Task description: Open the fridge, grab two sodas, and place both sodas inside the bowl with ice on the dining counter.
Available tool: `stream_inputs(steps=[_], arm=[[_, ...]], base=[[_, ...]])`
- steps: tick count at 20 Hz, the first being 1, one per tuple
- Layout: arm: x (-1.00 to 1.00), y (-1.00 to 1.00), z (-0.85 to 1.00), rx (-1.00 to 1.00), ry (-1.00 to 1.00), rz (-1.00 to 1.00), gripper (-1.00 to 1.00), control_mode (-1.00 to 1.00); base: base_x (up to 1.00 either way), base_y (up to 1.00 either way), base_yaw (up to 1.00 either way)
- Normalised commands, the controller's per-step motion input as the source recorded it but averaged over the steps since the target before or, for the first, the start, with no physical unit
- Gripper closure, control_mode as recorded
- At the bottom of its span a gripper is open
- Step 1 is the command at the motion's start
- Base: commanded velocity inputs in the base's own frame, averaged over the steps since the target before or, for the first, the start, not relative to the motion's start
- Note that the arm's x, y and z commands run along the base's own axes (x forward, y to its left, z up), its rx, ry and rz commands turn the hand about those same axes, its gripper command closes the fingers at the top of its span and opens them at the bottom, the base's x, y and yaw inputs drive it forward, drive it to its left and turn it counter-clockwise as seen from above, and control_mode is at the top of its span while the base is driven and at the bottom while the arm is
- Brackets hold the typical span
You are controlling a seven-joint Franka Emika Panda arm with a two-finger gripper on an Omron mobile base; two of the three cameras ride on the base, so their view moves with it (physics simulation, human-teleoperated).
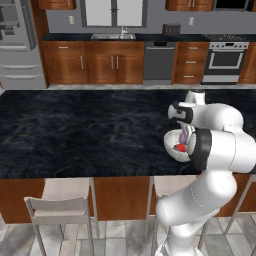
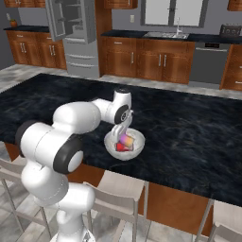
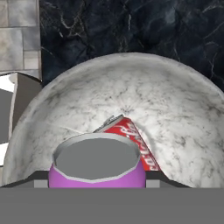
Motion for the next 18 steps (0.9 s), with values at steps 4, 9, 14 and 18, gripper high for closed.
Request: stream_inputs(steps=[4,9,14,18], arm=[[0.00,-0.01,-0.14,0.00,0.00,0.02,1.00,-1.00],[0.00,-0.01,-0.10,0.00,0.00,0.02,1.00,-1.00],[0.00,0.00,-0.11,0.00,0.00,0.02,1.00,-1.00],[0.00,0.00,-0.10,0.00,0.00,0.01,1.00,-1.00]], base=[[0.00,0.00,0.00],[0.00,0.00,0.00],[0.00,0.00,0.00],[0.00,0.00,0.00]])
